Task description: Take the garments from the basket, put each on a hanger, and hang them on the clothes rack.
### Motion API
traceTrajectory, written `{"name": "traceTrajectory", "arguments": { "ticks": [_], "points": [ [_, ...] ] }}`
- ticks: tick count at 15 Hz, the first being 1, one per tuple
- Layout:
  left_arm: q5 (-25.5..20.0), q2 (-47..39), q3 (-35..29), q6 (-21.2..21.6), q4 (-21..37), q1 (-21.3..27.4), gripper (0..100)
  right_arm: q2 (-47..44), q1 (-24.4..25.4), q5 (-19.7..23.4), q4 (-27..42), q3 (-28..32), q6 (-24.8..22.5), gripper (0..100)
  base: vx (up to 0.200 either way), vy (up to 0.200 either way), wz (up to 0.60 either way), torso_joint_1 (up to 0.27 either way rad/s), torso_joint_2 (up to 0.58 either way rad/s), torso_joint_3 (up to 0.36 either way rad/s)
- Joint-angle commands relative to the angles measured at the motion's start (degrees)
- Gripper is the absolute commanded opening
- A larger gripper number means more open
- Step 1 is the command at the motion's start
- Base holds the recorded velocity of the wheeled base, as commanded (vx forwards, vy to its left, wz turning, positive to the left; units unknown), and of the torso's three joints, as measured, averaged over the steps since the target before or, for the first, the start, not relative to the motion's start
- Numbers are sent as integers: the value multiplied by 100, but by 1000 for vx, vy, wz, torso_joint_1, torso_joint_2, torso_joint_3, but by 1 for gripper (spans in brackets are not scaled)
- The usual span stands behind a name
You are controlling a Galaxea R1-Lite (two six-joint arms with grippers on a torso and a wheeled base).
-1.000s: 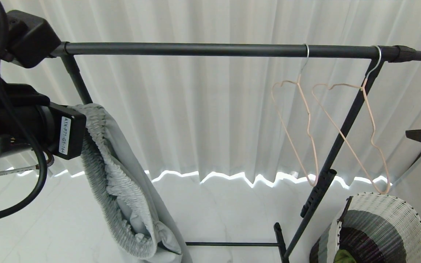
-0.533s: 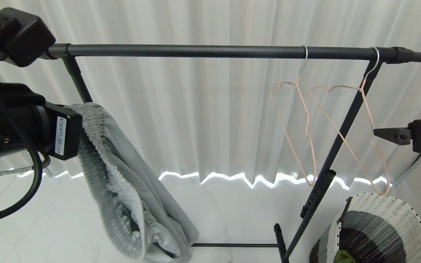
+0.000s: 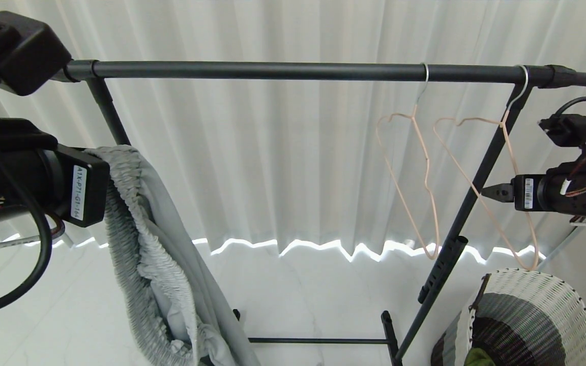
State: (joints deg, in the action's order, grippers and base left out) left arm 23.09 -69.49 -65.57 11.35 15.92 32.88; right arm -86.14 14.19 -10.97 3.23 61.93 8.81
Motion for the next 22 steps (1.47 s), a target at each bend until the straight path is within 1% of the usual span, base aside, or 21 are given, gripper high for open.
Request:
{"name": "traceTrajectory", "arguments": {
  "ticks": [1, 5, 6, 11, 16, 19, 22],
  "points": [
    [3, -12, 9, -1, -1, 8, 0, -263, 22, -37, 11, 188, 85, 100, 0, 0, 0, 0, 0, 0],
    [3, -12, 9, -1, -1, -1, 0, -377, 22, -54, 2, 276, 103, 100, 0, 0, 0, 0, 0, 0],
    [3, -12, 9, -10, -1, -1, 0, -395, 14, -63, 2, 276, 103, 0, 0, 0, 0, 0, 0, 0],
    [3, -4, 9, -10, -1, -1, 0, -456, 22, -72, 2, 294, 85, 0, 0, 0, 0, 0, 0, 0],
    [3, 5, 9, -1, -1, -1, 0, -307, 14, -72, 2, 285, 94, 0, 0, 0, 0, 0, 0, 0],
    [3, 5, 9, -1, -1, -1, 0, 18, 75, -37, 2, 258, 94, 0, 0, 0, 0, 0, 0, 0],
    [3, 14, 1, -1, -1, -1, 0, 370, 286, -54, 11, 144, 77, 0, 0, 0, 0, 0, 0, 0]
  ]
}}
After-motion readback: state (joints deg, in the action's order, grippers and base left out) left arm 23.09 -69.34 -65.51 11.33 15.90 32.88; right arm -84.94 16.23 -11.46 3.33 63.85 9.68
